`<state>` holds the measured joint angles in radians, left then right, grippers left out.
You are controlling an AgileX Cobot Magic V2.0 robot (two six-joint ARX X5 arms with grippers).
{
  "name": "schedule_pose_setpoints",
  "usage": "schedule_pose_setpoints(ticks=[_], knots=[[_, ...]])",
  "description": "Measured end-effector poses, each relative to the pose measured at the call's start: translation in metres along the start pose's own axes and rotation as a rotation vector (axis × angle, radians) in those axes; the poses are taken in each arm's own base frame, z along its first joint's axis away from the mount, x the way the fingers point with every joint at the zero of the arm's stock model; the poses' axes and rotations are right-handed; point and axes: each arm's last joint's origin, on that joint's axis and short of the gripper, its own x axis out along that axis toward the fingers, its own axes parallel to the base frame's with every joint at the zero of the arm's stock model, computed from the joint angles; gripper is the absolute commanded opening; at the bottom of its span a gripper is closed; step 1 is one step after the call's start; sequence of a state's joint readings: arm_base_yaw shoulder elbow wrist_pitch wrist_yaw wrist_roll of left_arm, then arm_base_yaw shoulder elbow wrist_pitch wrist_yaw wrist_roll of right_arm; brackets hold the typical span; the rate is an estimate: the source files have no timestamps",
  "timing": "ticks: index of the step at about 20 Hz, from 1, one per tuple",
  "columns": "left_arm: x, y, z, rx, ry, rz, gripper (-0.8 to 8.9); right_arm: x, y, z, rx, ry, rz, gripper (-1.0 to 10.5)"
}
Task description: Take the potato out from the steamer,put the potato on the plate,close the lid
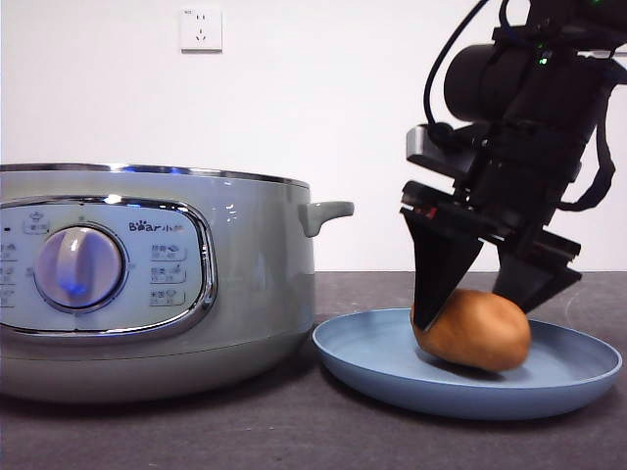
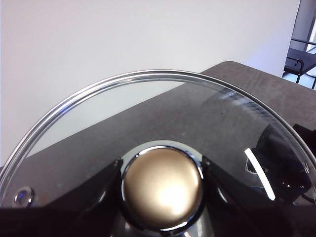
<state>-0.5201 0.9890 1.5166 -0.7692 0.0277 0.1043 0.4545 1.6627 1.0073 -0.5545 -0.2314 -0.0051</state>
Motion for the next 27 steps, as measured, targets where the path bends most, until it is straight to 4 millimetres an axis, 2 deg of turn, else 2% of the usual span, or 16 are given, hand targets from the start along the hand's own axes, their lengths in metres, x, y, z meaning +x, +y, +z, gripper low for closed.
schedule_pose_setpoints(ticks=[3,7,10,14,18,20,23,27], knots=[[0.001,0.0,0.0,0.0,0.001,0.001,-0.08,-0.002,0.001,0.0,0.0,-0.003,-0.003,3.8],[0.012,0.001,-0.001,0.001,0.024,0.015,-0.08,-0.029,0.007,-0.001,-0.017,-0.071,-0.003,3.8],[0.032,0.002,-0.004,0.008,0.075,0.038,-0.08,-0.069,0.017,0.001,-0.048,-0.205,-0.004,3.7],[0.062,0.002,-0.011,0.009,0.159,0.034,-0.08,-0.136,0.033,-0.006,-0.101,-0.437,-0.004,3.7],[0.088,0.005,-0.023,0.004,0.276,0.032,-0.08,-0.207,0.049,-0.024,-0.152,-0.683,-0.003,3.7],[0.099,0.006,-0.03,0.001,0.329,0.032,-0.08,-0.235,0.056,-0.034,-0.176,-0.782,-0.003,3.7],[0.111,0.006,-0.035,-0.002,0.367,0.027,-0.08,-0.261,0.061,-0.048,-0.185,-0.866,-0.023,3.7],[0.121,0.005,-0.049,-0.013,0.382,0.004,-0.08,-0.269,0.062,-0.058,-0.165,-0.881,-0.069,3.7]])
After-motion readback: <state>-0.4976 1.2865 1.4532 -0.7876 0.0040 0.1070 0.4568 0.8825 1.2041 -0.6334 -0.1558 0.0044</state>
